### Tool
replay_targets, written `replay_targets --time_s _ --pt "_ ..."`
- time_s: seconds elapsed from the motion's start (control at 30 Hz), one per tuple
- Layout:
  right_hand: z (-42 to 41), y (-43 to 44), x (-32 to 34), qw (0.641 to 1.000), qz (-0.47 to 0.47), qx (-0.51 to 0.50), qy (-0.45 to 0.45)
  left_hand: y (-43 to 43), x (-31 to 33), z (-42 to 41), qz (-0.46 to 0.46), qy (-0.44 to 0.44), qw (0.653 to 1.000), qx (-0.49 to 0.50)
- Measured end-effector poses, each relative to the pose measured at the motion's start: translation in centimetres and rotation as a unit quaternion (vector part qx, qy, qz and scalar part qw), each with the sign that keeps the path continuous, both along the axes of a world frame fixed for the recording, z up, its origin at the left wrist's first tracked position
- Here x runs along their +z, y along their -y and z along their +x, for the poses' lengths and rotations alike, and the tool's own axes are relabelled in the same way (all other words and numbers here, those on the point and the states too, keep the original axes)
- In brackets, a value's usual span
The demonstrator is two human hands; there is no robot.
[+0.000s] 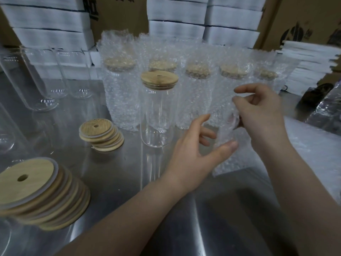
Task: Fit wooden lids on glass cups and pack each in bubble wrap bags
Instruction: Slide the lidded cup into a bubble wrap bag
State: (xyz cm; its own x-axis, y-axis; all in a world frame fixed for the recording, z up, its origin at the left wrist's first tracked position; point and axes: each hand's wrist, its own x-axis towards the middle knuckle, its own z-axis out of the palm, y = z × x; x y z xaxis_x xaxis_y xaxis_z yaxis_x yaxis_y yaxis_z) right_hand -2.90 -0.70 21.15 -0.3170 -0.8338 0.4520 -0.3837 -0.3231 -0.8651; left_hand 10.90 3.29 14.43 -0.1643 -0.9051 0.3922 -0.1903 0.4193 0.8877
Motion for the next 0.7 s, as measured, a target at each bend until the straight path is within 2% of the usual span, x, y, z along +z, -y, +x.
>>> replay_targets --time_s 0.07,0.13,0.23,0.3,0.4,0.57,0.7 --pt "0.4 0.2 -0.3 1.0 0.005 0.016 0.026 0.7 -0.2 0.0 -0.001 -0.021 1.0 0.012" --pt "0.7 0.3 -0.4 0.997 0.009 0.035 0.066 1.1 -0.3 0.0 0.008 -0.077 0.997 0.029" --pt "1.2 0.2 -0.4 0.984 0.038 0.091 0.151 1.5 -0.3 0.1 0.058 -0.142 0.988 0.031" --pt "1.4 0.0 -0.3 0.98 0.056 0.103 0.162 1.7 -0.2 0.4 0.094 -0.188 0.977 0.032" --pt "1.6 -0.2 -0.1 0.983 0.068 0.101 0.137 2.0 -0.1 0.6 0.121 -0.227 0.966 0.036" --pt "1.7 -0.6 -0.1 0.985 0.127 0.11 -0.031 2.2 -0.2 0.6 0.114 -0.229 0.966 0.034" --pt "2.3 -1.3 0.2 0.969 0.173 0.173 -0.044 2.3 -0.1 0.7 0.122 -0.228 0.966 0.017"
